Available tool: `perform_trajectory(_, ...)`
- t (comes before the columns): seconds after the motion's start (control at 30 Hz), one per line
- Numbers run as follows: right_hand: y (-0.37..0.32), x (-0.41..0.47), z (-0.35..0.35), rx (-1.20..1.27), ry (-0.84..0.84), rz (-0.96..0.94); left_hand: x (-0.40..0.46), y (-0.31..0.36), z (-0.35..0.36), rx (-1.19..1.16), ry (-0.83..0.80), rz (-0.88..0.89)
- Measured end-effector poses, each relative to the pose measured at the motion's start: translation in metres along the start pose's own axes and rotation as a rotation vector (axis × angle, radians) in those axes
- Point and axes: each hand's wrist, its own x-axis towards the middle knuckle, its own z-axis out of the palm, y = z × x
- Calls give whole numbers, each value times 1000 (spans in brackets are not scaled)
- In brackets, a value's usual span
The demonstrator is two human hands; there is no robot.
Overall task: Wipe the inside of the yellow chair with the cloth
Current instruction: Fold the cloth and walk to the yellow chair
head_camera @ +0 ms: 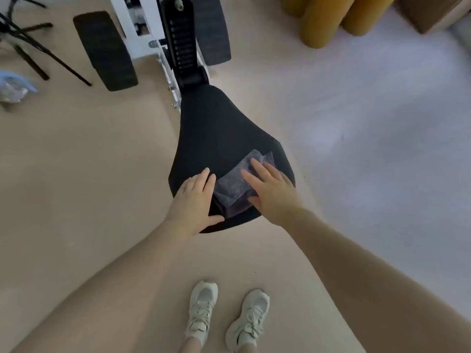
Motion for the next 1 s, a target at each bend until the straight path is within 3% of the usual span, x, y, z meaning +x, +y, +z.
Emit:
perform_trajectory(0.1, 8, 23, 11, -188, 12, -63, 10, -9, 6, 71, 34, 15)
perform_trajectory(0.27, 0, 30, 21, -174, 123, -58, 16, -12, 2, 78, 47, 27)
perform_trajectory(0.4, -4, 3, 6, -183, -77, 3, 16, -7, -23, 36, -63, 29)
perform_trajectory(0.53, 10, -32, -56, -40, 38, 157, 1, 3, -85, 14, -180, 72)
perform_trajectory(0.77, 56, -86, -172, 128, 327, 208, -6, 86, -210, -427, -12, 229)
perform_trajectory(0.87, 88, -100, -208, 156, 421, 200, 13, 139, -247, -621, -10, 258)
perform_trajectory(1.0, 145, -106, -246, 214, 452, 215, 50, 208, -278, -718, 39, 271)
